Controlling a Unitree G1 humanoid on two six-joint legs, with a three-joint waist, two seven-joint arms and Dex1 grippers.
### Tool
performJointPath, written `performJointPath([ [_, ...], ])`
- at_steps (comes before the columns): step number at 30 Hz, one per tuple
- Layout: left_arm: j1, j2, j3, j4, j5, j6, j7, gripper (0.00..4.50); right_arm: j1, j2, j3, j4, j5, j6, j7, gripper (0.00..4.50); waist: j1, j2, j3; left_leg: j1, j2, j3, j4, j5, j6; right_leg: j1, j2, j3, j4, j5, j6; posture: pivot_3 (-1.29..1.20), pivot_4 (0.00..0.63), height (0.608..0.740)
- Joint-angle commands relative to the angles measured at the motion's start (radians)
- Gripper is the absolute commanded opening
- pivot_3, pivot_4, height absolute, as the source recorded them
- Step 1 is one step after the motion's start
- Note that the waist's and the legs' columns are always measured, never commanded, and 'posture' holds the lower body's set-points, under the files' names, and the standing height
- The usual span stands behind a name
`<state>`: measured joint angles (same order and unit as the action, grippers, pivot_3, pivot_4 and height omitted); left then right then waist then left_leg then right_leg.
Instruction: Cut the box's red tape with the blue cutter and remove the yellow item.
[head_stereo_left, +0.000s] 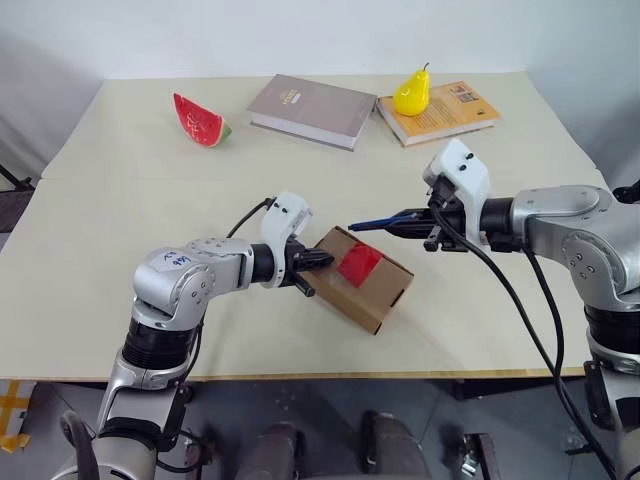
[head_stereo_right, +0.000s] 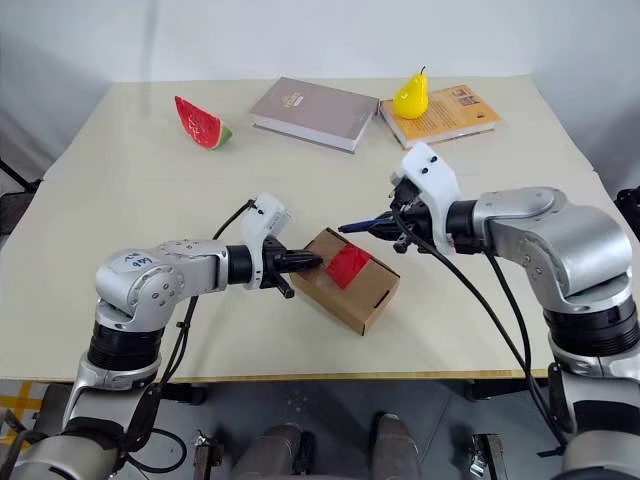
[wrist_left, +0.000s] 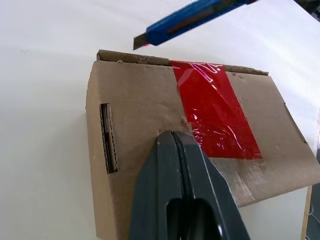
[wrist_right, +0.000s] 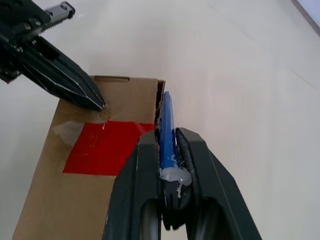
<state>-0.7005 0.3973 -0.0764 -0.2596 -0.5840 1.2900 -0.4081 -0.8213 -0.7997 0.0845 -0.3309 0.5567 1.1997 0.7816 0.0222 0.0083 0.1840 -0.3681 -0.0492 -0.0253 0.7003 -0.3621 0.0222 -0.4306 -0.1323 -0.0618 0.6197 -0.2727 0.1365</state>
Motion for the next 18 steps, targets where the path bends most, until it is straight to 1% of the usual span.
performJointPath([
  [1,0.024,0.009,-0.017,0.016,0.025,0.021,0.013,0.00,0.005,-0.025,-0.009,-0.044,0.009,-0.014,0.013,0.16,0.000,0.000,0.000,0.000,0.000,0.000,0.000,0.000,0.000,0.000,0.000,0.000,0.000,0.000,0.000,0.00,0.150,0.740],
  [5,0.025,0.009,-0.017,0.014,0.024,0.022,0.013,0.00,0.007,-0.026,-0.018,-0.048,0.009,-0.016,0.010,0.16,0.000,0.000,0.000,0.000,0.000,0.000,0.000,0.000,0.000,0.000,0.000,0.000,0.000,0.000,0.000,0.00,0.150,0.740],
  [9,0.022,0.010,-0.020,0.017,0.024,0.020,0.010,0.00,-0.009,-0.004,-0.039,-0.052,0.030,-0.001,0.001,0.16,0.000,0.000,0.000,0.000,0.000,0.000,0.000,0.000,0.000,0.000,0.000,0.000,0.000,0.000,0.000,0.00,0.150,0.740],
  [15,0.023,0.009,-0.024,0.015,0.024,0.020,0.009,0.00,0.026,-0.021,-0.020,-0.068,0.030,-0.007,-0.003,0.16,0.000,0.000,0.000,0.000,0.000,0.000,0.000,0.000,0.000,0.000,0.000,0.000,-0.001,0.000,0.000,0.00,0.150,0.740],
  [18,0.023,0.009,-0.025,0.013,0.023,0.020,0.009,0.00,0.018,-0.018,-0.027,-0.065,0.030,-0.011,-0.008,0.16,0.000,0.000,0.000,0.000,0.000,0.000,0.000,0.000,0.000,0.000,0.000,0.000,-0.001,0.000,0.000,0.00,0.150,0.740],
])
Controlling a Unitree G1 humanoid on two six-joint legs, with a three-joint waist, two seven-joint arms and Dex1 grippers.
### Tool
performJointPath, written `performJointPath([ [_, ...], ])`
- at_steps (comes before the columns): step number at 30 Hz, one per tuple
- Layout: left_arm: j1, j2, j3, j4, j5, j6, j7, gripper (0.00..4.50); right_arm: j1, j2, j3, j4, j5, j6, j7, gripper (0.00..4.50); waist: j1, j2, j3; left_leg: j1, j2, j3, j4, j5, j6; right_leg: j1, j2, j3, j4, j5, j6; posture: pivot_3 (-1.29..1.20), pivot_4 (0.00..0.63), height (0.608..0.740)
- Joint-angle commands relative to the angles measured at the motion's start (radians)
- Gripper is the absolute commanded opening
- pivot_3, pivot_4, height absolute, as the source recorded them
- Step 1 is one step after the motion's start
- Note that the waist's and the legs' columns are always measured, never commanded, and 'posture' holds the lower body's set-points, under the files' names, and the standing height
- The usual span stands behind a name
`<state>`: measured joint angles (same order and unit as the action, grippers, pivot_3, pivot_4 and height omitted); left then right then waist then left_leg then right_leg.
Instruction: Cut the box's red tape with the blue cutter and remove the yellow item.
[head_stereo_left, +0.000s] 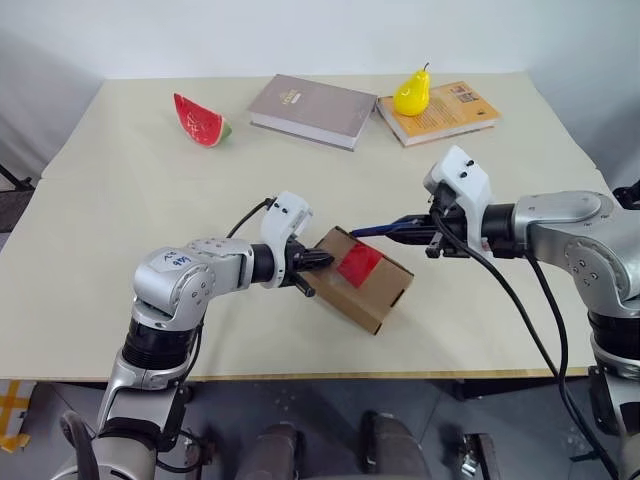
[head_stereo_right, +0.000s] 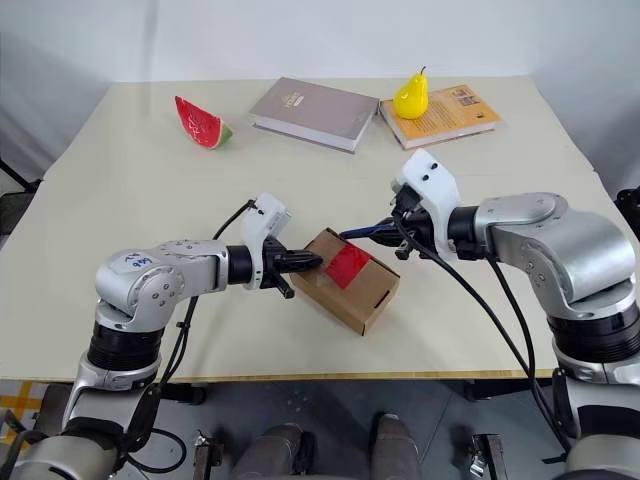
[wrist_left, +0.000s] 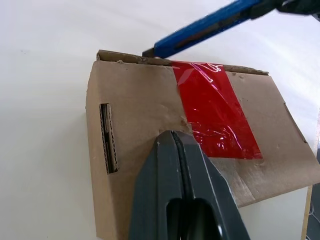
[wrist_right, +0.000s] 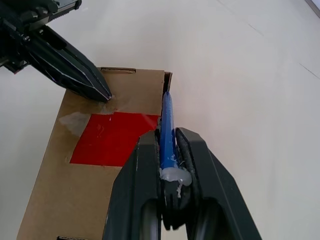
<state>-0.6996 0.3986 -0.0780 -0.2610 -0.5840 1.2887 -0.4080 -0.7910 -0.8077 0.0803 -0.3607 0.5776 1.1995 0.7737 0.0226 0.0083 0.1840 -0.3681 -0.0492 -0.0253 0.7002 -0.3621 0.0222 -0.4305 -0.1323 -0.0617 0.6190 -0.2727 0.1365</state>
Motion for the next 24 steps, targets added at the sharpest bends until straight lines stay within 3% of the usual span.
performJointPath([
  [1,0.022,0.009,-0.024,0.015,0.023,0.021,0.008,0.00,-0.020,-0.007,-0.027,-0.032,0.008,-0.012,-0.004,0.16,0.000,0.000,0.000,0.000,0.000,0.000,0.000,0.000,0.000,0.000,0.000,0.000,0.000,0.000,0.000,0.00,0.150,0.740],
  [12,0.023,0.009,-0.030,0.017,0.023,0.016,0.004,0.00,-0.028,0.012,-0.042,-0.042,0.044,0.001,-0.015,0.16,0.000,0.000,0.000,0.000,0.000,0.000,0.000,0.000,0.000,0.000,0.000,0.000,0.000,0.000,0.000,0.00,0.150,0.740],
  [24,0.024,0.010,-0.032,0.016,0.024,0.015,0.004,0.00,0.036,-0.051,-0.006,-0.043,0.009,-0.027,-0.007,0.16,0.001,0.000,0.000,0.000,0.000,0.000,0.000,0.000,0.000,0.000,0.000,0.000,-0.001,0.000,0.000,0.00,0.150,0.740],
])
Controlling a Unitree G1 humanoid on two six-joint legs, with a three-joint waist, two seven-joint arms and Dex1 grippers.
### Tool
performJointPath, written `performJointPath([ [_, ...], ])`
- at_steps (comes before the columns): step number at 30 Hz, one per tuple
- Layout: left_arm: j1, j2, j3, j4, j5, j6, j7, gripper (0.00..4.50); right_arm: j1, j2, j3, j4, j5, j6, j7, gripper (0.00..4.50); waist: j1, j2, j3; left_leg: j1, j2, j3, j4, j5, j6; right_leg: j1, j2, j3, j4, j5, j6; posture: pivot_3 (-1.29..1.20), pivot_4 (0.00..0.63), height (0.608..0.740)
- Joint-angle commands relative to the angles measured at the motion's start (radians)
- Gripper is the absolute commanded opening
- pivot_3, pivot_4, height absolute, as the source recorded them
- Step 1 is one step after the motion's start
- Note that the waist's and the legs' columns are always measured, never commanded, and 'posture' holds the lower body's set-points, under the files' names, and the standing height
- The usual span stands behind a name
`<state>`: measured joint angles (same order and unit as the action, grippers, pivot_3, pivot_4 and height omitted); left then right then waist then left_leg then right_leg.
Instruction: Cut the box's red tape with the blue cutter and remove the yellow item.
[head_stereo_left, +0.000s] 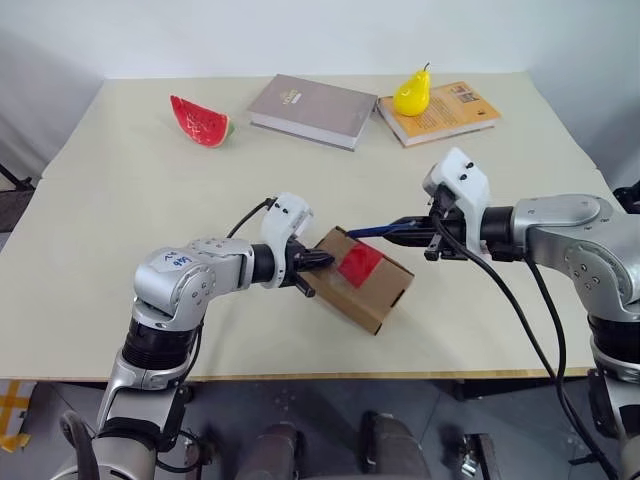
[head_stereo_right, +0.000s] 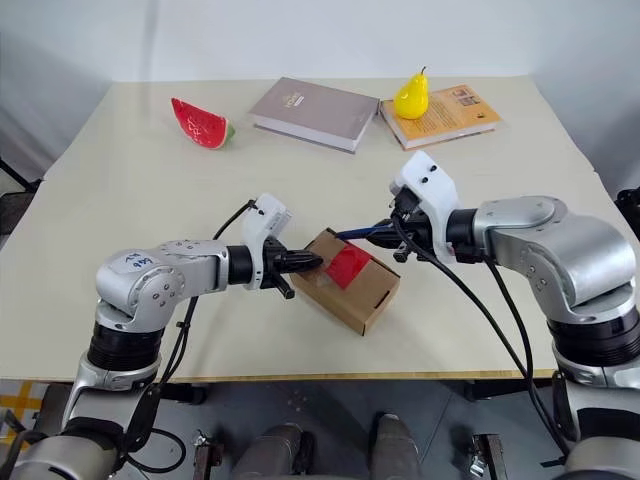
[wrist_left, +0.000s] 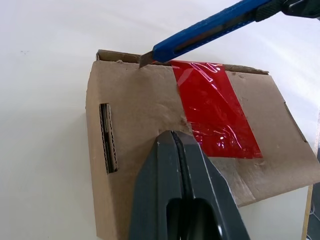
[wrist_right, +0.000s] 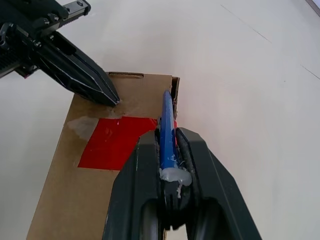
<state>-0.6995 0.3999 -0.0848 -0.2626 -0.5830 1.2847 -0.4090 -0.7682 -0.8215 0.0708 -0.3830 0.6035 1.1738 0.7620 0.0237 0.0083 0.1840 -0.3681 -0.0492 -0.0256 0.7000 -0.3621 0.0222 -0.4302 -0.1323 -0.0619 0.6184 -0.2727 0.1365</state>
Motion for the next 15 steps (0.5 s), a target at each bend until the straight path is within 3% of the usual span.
performJointPath([
  [1,0.024,0.008,-0.025,0.018,0.022,0.019,0.005,0.00,0.014,-0.039,0.001,-0.020,-0.016,-0.001,0.003,0.16,0.000,0.000,0.000,0.000,0.000,0.000,0.000,0.000,0.000,0.000,0.000,0.000,0.000,0.000,0.000,0.00,0.150,0.740],
  [15,0.027,0.007,-0.025,0.018,0.021,0.019,0.006,0.00,0.004,-0.060,-0.034,-0.007,-0.003,0.010,-0.004,0.16,0.001,0.000,0.000,0.000,0.000,0.000,0.000,0.000,0.000,0.001,0.000,0.000,-0.001,0.000,0.000,0.00,0.150,0.740],
])
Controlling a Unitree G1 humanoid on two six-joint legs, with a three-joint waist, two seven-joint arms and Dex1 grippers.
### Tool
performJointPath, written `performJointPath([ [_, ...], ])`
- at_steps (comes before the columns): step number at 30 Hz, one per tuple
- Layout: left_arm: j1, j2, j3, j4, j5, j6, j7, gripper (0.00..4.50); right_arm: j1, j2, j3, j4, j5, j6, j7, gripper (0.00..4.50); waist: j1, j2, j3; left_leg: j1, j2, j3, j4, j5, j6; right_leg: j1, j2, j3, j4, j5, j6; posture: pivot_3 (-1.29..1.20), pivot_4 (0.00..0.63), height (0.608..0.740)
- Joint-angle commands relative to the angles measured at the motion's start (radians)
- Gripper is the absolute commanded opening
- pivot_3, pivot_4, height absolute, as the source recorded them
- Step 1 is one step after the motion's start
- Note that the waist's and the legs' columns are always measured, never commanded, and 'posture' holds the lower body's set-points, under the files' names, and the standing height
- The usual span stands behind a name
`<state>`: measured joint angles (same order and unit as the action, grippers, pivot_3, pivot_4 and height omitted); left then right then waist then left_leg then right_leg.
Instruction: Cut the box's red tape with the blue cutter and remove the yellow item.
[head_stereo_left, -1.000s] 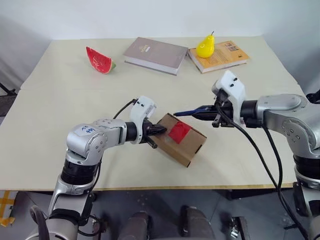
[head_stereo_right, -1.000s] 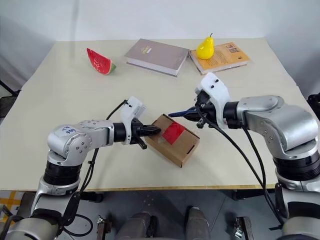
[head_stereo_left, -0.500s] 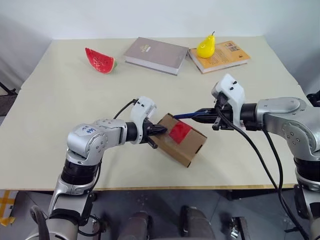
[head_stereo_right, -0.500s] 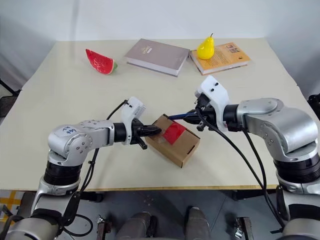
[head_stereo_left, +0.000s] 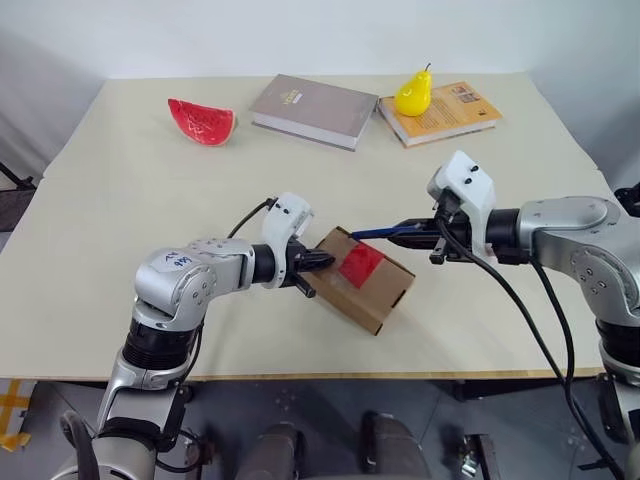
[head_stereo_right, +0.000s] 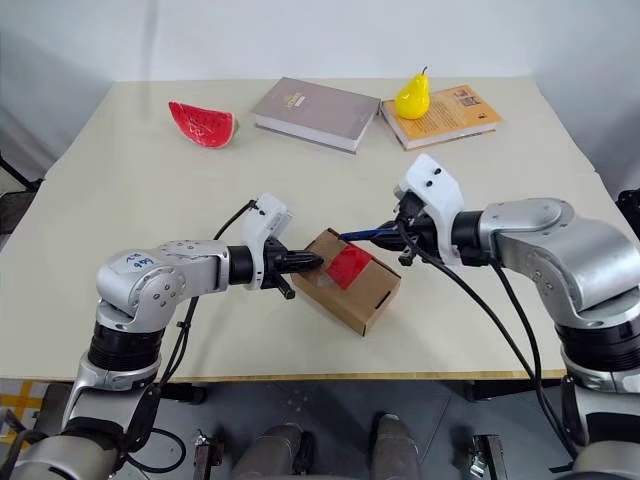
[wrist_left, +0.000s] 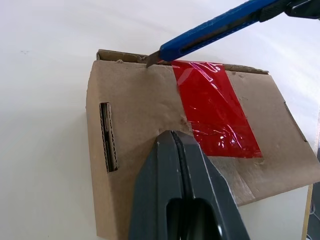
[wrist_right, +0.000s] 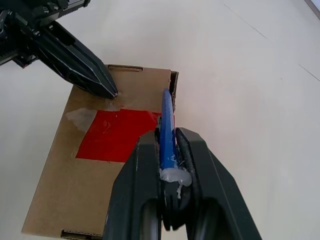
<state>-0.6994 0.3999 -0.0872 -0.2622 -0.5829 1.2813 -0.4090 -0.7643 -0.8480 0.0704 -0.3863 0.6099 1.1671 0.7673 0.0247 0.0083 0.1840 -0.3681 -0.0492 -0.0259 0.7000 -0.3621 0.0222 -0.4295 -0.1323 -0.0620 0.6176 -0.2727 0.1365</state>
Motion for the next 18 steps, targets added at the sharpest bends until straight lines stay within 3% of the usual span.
performJointPath([
  [1,0.028,0.007,-0.022,0.017,0.020,0.023,0.006,0.00,0.003,-0.036,-0.034,-0.004,-0.009,0.017,-0.009,0.16,0.000,0.000,0.000,0.000,0.000,0.000,0.000,0.000,0.000,0.000,0.000,0.000,0.000,0.000,0.000,0.00,0.150,0.740],
  [18,0.029,0.008,-0.023,0.018,0.020,0.021,0.004,0.00,0.037,-0.043,-0.052,-0.002,0.007,0.026,-0.011,0.16,0.000,0.000,0.000,0.000,0.000,0.000,0.000,0.000,0.000,0.001,0.000,0.000,-0.001,0.000,0.000,0.00,0.150,0.740],
])
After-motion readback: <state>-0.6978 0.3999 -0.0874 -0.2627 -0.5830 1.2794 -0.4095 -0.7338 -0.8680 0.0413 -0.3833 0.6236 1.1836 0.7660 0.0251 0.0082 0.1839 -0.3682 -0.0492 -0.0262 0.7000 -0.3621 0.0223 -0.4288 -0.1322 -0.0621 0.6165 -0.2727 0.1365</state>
